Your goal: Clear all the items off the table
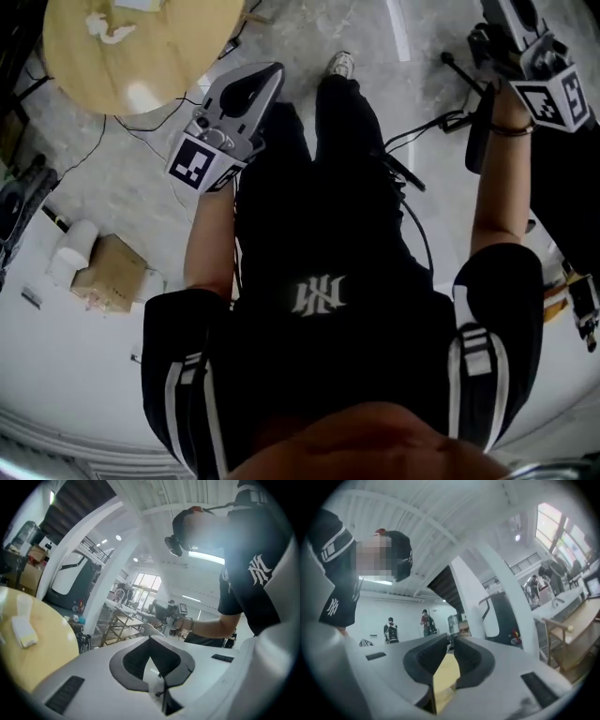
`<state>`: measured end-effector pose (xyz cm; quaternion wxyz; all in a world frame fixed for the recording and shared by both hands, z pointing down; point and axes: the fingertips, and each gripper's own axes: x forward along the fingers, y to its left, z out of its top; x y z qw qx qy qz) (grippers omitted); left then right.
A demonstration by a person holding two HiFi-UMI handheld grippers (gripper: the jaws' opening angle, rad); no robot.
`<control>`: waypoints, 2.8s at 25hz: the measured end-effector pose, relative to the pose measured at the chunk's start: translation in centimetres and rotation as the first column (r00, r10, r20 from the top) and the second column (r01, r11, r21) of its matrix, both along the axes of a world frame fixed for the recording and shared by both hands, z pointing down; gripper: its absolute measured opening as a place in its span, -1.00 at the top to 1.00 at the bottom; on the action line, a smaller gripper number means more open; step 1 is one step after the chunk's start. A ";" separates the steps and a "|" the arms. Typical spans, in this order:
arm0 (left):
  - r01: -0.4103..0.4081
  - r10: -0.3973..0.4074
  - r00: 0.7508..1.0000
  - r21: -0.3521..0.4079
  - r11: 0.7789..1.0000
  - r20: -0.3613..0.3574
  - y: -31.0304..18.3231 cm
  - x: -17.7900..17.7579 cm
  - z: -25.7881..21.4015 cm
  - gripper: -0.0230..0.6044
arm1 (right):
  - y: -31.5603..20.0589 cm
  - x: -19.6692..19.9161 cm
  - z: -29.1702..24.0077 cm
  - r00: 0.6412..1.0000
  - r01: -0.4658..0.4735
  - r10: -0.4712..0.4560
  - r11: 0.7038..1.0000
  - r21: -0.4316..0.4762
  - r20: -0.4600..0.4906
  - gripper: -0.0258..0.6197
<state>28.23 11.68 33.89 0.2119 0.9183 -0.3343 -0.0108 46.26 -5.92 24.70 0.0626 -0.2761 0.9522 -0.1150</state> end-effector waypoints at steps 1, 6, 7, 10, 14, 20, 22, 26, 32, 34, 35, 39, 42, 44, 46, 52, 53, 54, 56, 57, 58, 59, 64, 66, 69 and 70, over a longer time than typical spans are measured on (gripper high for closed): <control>0.008 -0.008 1.000 0.009 1.000 0.016 0.2 -1.5 -1.4 0.89 | 0.4 0.5 -3.4 1.000 -0.028 0.028 0.999 0.037 0.012 0.76; 0.068 -0.073 0.997 0.136 0.988 0.031 -1.0 -10.4 -7.0 0.89 | 1.8 -0.5 -12.4 0.991 -0.130 0.134 0.976 0.175 -0.012 0.90; 0.083 -0.088 0.996 0.167 0.982 0.020 -0.7 -12.2 -8.3 0.89 | 2.8 -1.1 -13.2 0.988 -0.145 0.152 0.971 0.191 -0.025 0.90; 0.134 -0.132 0.991 0.254 0.958 -0.028 2.4 -18.0 -13.4 0.89 | 8.3 -2.9 -15.4 0.975 -0.191 0.211 0.956 0.222 -0.068 0.90; 0.209 -0.193 0.978 0.335 0.919 -0.080 7.6 -27.4 -20.9 0.89 | 15.1 -9.1 -18.7 0.975 -0.196 0.213 0.958 0.207 -0.059 0.91; 0.332 -0.320 0.943 0.362 0.871 -0.095 11.5 -38.6 -24.4 0.89 | 20.3 -20.7 -19.4 0.997 -0.058 0.051 0.988 0.144 0.051 0.91; 0.365 -0.355 0.930 0.358 0.859 -0.097 12.6 -39.9 -24.1 0.89 | 22.1 -23.3 -19.2 0.999 0.009 -0.015 0.989 0.145 0.042 0.91; 0.419 -0.404 0.907 0.327 0.847 -0.115 13.6 -41.7 -22.9 0.89 | 23.1 -27.8 -19.3 0.993 0.114 -0.118 0.979 0.169 0.019 0.91; 0.410 -0.394 0.912 0.247 0.878 -0.114 13.9 -41.1 -20.5 0.89 | 23.3 -31.7 -18.3 0.978 0.173 -0.187 0.975 0.142 0.095 0.91; 0.393 -0.382 0.919 0.238 0.888 -0.096 13.7 -40.5 -19.9 0.89 | 23.6 -32.7 -17.2 0.976 0.187 -0.199 0.975 0.123 0.093 0.91; 0.387 -0.376 0.922 0.237 0.891 -0.091 13.5 -40.3 -19.9 0.89 | 23.8 -33.3 -16.6 0.976 0.195 -0.205 0.974 0.116 0.078 0.91; 0.365 -0.358 0.931 0.248 0.897 -0.073 13.2 -39.6 -20.0 0.89 | 24.2 -35.2 -15.1 0.976 0.217 -0.215 0.967 0.134 -0.028 0.90; 0.349 -0.349 0.936 0.248 0.903 -0.048 13.0 -39.6 -19.7 0.89 | 23.7 -35.8 -14.5 0.978 0.206 -0.202 0.970 0.131 -0.048 0.87; 0.350 -0.354 0.935 0.244 0.904 -0.031 12.9 -39.9 -19.3 0.89 | 23.3 -36.2 -13.9 0.980 0.198 -0.192 0.973 0.116 -0.055 0.73; 0.349 -0.356 0.934 0.236 0.907 -0.013 12.7 -40.5 -18.8 0.89 | 22.6 -36.9 -12.9 0.980 0.191 -0.184 0.977 0.094 -0.072 0.58; 0.328 -0.334 0.943 0.181 0.927 0.003 11.8 -41.8 -16.2 0.89 | 19.3 -39.7 -8.7 0.975 0.172 -0.167 0.985 0.018 -0.144 0.16; 0.330 -0.336 0.942 0.169 0.929 0.009 11.4 -41.7 -15.7 0.89 | 18.4 -40.1 -7.7 0.974 0.170 -0.169 0.985 -0.008 -0.153 0.07; 0.331 -0.338 0.941 0.160 0.930 0.022 11.0 -41.6 -15.1 0.89 | 17.4 -40.3 -6.6 0.972 0.166 -0.170 0.985 -0.035 -0.161 0.03; 0.328 -0.340 0.938 0.144 0.934 0.062 9.7 -41.5 -13.8 0.89 | 15.0 -40.9 -4.7 0.970 0.159 -0.169 0.985 -0.070 -0.176 0.03; 0.326 -0.338 0.938 0.134 0.936 0.078 8.9 -41.6 -13.2 0.89 | 13.7 -41.2 -3.8 0.968 0.157 -0.169 0.984 -0.078 -0.187 0.03; 0.324 -0.335 0.938 0.124 0.938 0.087 8.0 -41.6 -12.6 0.89 | 12.4 -41.6 -2.8 0.965 0.159 -0.173 0.983 -0.087 -0.198 0.03; 0.322 -0.333 0.938 0.113 0.940 0.092 7.1 -41.6 -12.0 0.89 | 10.9 -42.0 -1.6 0.962 0.165 -0.182 0.981 -0.101 -0.205 -0.09; 0.343 -0.341 0.933 0.004 0.939 0.112 1.9 -40.2 -6.2 0.89 | 4.2 -42.7 7.1 0.939 0.194 -0.246 0.956 -0.219 -0.241 -0.16; 0.361 -0.356 0.929 -0.043 0.932 0.098 0.6 -39.9 -3.8 0.89 | 2.4 -43.1 11.1 0.921 0.189 -0.262 0.948 -0.257 -0.287 -0.35; 0.377 -0.370 0.925 -0.110 0.919 0.084 -1.1 -39.4 -0.8 0.89 | 0.2 -44.1 16.1 0.889 0.183 -0.286 0.938 -0.295 -0.358 -0.46; 0.378 -0.369 0.925 -0.129 0.917 0.086 -1.6 -39.0 0.1 0.89 | -0.3 -44.4 17.5 0.876 0.185 -0.296 0.935 -0.301 -0.381 -0.46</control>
